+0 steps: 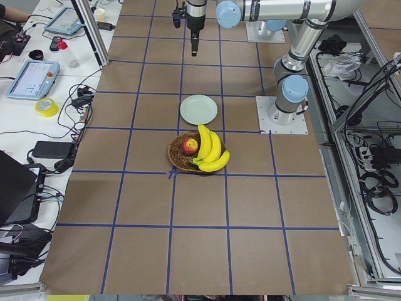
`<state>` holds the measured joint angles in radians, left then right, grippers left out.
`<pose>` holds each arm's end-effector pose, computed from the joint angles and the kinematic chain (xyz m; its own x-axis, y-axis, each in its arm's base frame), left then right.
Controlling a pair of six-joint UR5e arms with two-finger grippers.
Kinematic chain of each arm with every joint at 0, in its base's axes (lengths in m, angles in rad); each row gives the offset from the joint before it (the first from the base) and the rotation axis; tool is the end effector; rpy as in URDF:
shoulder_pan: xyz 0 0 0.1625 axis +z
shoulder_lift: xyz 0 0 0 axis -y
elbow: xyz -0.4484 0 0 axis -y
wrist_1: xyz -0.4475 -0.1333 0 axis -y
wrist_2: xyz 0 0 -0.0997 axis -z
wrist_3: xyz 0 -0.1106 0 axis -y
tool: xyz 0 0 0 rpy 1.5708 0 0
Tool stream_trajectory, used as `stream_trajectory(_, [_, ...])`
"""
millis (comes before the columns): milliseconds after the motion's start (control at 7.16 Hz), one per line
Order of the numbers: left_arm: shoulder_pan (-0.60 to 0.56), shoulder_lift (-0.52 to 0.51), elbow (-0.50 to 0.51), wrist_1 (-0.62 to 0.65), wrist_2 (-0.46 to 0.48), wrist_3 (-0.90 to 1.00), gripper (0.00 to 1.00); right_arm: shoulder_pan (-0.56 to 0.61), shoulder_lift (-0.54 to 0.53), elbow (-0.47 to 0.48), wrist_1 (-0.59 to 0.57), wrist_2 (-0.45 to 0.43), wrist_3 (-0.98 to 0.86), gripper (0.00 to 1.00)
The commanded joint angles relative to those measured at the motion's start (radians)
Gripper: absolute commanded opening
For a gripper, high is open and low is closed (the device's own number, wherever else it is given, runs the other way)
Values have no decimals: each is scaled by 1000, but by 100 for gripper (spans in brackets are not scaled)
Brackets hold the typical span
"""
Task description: Collect all strawberries into plate
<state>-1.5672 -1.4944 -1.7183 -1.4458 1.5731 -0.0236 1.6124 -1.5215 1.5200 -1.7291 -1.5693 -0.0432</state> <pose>-0.1312 -0.5181 0.4727 -0.9996 -0.0273 -0.0010 -0.0272 0.9982 -0.0539 0.1577 -0.5796 0.5177 -0.9964 -0.0844 0.0054 -0.0842 0.9837 -0.1590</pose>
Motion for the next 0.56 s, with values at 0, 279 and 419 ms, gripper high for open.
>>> stream_trajectory(0, [-1,5,-18,1,34,1,100,-2,0,-4,11,9,0,100])
stream_trajectory(279, [-1,3,-30,2,32,-4,100,-3,1,-6,32,12,-7,100])
stream_trajectory(419, [-1,3,-36,2,31,-1,100,-3,1,-4,55,11,-13,100])
